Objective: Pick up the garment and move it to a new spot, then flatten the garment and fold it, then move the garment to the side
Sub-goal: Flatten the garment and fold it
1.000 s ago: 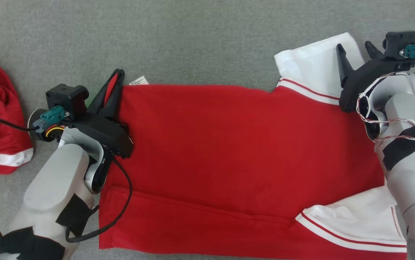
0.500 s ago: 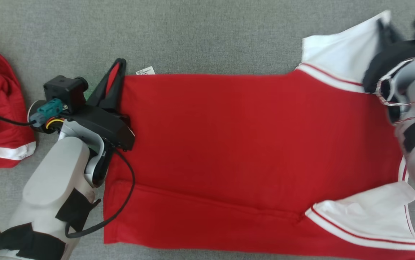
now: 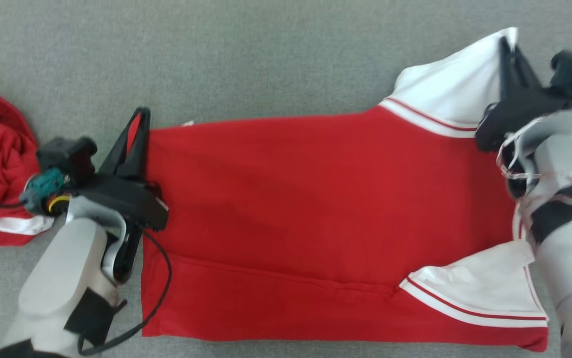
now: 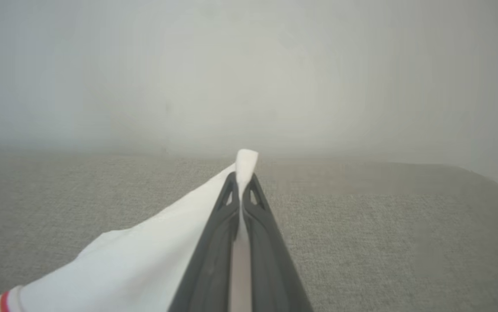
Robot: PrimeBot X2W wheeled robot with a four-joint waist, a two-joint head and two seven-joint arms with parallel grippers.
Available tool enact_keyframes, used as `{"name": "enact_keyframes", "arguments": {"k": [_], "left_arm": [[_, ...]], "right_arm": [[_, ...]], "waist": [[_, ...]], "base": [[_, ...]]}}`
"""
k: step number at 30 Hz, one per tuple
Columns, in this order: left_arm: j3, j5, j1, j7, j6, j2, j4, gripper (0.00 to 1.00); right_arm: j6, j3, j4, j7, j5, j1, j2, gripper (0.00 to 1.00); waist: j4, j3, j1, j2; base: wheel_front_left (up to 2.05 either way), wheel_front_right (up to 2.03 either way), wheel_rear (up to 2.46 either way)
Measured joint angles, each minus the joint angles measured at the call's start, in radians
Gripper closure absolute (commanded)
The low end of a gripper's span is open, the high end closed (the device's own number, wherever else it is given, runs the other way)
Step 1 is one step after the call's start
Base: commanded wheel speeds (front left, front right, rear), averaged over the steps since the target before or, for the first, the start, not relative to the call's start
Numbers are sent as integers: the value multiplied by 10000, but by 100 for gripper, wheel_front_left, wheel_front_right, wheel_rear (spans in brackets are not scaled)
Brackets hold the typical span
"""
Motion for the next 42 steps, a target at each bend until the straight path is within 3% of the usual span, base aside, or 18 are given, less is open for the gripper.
{"name": "enact_keyframes", "arguments": {"k": [11,18,30,42], "left_arm": [[619,278,1461,0,0,-174,-727,100],[1058,650,2305,0,0,-255,-1559,100],[1678,1145,4136,0,0,-690,-2652,100],[1987,1143,4406,0,0,-949,-2337,100]], "right_arm": [[-2,669,-4706,-12,2299,4331,-811,100],[-2,610,-6740,-12,2855,6592,-949,100],[-2,27,-8017,-29,2761,8910,-878,100],[0,372,-7471,-29,2100,9540,-736,100]], "waist": [[-280,-833,-1,0],[-498,-1223,-1,0],[-535,-1637,-2,-1],[-548,-1935,0,-1]], "base": [[0,0,0],[0,0,0],[0,0,0],[0,0,0]]}}
